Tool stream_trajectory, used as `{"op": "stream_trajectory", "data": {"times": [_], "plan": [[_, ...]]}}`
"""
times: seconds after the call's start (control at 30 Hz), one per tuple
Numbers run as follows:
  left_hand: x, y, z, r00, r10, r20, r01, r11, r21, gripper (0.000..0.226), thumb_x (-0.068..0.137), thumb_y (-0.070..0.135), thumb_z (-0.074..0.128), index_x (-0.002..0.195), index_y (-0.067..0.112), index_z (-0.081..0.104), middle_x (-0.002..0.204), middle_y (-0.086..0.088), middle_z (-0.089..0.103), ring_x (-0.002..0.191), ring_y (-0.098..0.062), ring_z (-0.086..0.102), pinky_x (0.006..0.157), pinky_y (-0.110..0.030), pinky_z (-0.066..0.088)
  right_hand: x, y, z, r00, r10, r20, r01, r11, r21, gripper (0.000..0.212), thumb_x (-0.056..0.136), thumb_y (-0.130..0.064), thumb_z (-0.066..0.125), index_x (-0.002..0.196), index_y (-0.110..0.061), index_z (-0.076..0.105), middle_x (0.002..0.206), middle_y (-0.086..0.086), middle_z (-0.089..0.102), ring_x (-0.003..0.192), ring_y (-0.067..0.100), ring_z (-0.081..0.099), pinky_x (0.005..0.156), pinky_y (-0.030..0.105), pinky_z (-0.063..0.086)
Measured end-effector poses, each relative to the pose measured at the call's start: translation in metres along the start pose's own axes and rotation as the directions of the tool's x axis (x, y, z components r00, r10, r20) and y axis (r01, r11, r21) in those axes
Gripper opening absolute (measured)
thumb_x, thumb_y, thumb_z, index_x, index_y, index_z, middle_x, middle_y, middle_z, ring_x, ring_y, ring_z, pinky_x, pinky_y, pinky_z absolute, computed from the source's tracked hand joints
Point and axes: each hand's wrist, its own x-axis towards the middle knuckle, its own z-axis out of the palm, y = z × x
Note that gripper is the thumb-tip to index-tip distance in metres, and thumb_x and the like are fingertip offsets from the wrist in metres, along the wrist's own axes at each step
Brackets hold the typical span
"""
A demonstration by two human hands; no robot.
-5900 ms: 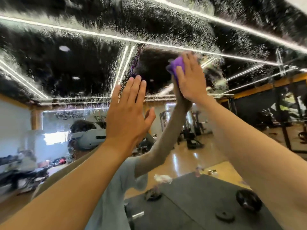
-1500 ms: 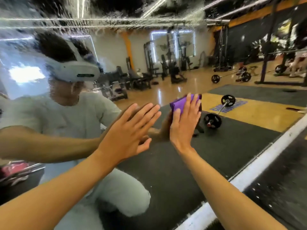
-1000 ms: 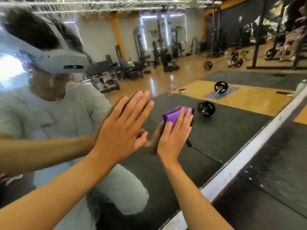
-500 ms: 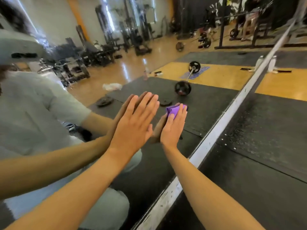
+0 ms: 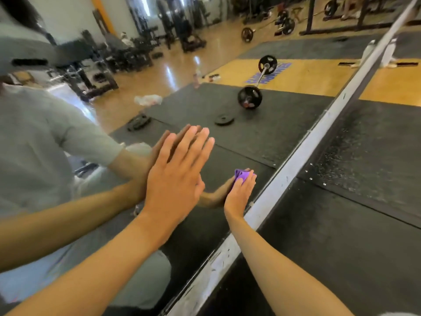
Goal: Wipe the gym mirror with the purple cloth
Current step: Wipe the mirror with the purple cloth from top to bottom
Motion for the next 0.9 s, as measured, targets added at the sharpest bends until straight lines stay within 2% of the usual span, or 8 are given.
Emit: {"op": "stream_trajectory", "data": {"times": [0.2, 0.33, 0.5, 0.6, 0.67, 0.73, 0.8, 0.9], "plan": [[-0.006, 0.046, 0.033, 0.983, 0.126, 0.133, -0.129, 0.991, 0.015, 0.081, 0.097, 0.033, 0.053, 0.167, 0.012, 0.020, 0.176, -0.011, 0.009, 0.163, -0.030, 0.009, 0.129, -0.053, -0.009, 0.006, 0.023, 0.006, 0.997, -0.050, -0.050, 0.050, 0.999, -0.002, 0.078, 0.100, -0.073, 0.013, 0.165, -0.034, -0.004, 0.174, -0.014, -0.001, 0.160, 0.011, 0.003, 0.129, 0.035, 0.007], [-0.006, 0.042, 0.032, 0.982, 0.136, 0.130, -0.141, 0.990, 0.029, 0.080, 0.095, 0.033, 0.056, 0.166, 0.012, 0.026, 0.175, -0.011, 0.014, 0.162, -0.030, 0.013, 0.129, -0.053, -0.009, 0.016, 0.031, 0.003, 0.993, 0.104, -0.057, -0.103, 0.994, 0.021, 0.069, 0.108, -0.057, 0.023, 0.166, -0.028, 0.000, 0.175, -0.005, 0.008, 0.159, 0.021, 0.017, 0.130, 0.045, 0.019], [-0.006, 0.042, 0.029, 0.981, 0.134, 0.142, -0.136, 0.991, 0.004, 0.079, 0.093, 0.031, 0.056, 0.165, 0.013, 0.030, 0.175, -0.010, 0.016, 0.162, -0.030, 0.014, 0.130, -0.052, -0.007, 0.042, 0.060, -0.024, 0.969, 0.208, 0.130, -0.181, 0.964, -0.192, 0.076, 0.100, -0.041, 0.003, 0.164, 0.000, 0.004, 0.171, 0.021, -0.008, 0.158, 0.038, -0.008, 0.130, 0.045, -0.004], [-0.006, 0.039, 0.027, 0.977, 0.142, 0.159, -0.140, 0.990, -0.022, 0.079, 0.094, 0.030, 0.055, 0.166, 0.012, 0.028, 0.176, -0.010, 0.014, 0.162, -0.030, 0.013, 0.131, -0.052, 0.001, 0.039, 0.048, -0.020, 0.963, 0.255, 0.090, -0.247, 0.965, -0.091, 0.069, 0.104, -0.035, 0.010, 0.164, -0.002, 0.006, 0.172, 0.020, -0.002, 0.158, 0.040, -0.001, 0.130, 0.049, 0.004], [-0.006, 0.034, 0.020, 0.977, 0.147, 0.155, -0.143, 0.989, -0.036, 0.078, 0.094, 0.029, 0.053, 0.166, 0.012, 0.027, 0.176, -0.010, 0.013, 0.162, -0.028, 0.013, 0.131, -0.051, 0.006, 0.040, 0.022, -0.015, 0.942, 0.335, -0.012, -0.335, 0.942, 0.026, 0.066, 0.110, -0.045, 0.019, 0.165, -0.010, 0.011, 0.172, 0.012, 0.012, 0.158, 0.034, 0.015, 0.130, 0.048, 0.014], [-0.004, 0.026, 0.014, 0.984, 0.128, 0.126, -0.124, 0.992, -0.035, 0.077, 0.093, 0.028, 0.053, 0.165, 0.012, 0.030, 0.175, -0.009, 0.014, 0.162, -0.028, 0.015, 0.131, -0.051, 0.008, 0.046, -0.011, -0.011, 0.973, 0.223, -0.065, -0.222, 0.975, 0.027, 0.067, 0.110, -0.054, 0.020, 0.166, -0.021, 0.007, 0.174, 0.004, 0.009, 0.160, 0.029, 0.013, 0.130, 0.049, 0.015], [-0.001, 0.018, 0.009, 0.989, 0.100, 0.112, -0.099, 0.995, -0.015, 0.076, 0.094, 0.029, 0.052, 0.165, 0.013, 0.031, 0.175, -0.008, 0.015, 0.162, -0.027, 0.015, 0.131, -0.051, 0.007, 0.049, -0.055, -0.007, 0.997, -0.079, -0.024, 0.078, 0.996, -0.047, 0.061, 0.111, -0.047, 0.017, 0.166, -0.026, 0.004, 0.175, 0.005, 0.000, 0.161, 0.025, 0.000, 0.131, 0.045, 0.003], [0.002, 0.013, 0.011, 0.991, 0.080, 0.106, -0.082, 0.996, 0.017, 0.075, 0.097, 0.030, 0.045, 0.167, 0.014, 0.025, 0.176, -0.009, 0.014, 0.162, -0.027, 0.013, 0.131, -0.052, 0.004, 0.037, -0.132, 0.005, 0.863, -0.493, 0.110, 0.502, 0.862, -0.073, 0.058, 0.108, -0.039, 0.017, 0.165, -0.032, 0.004, 0.174, 0.008, -0.009, 0.160, 0.022, -0.011, 0.126, 0.039, -0.009]]}}
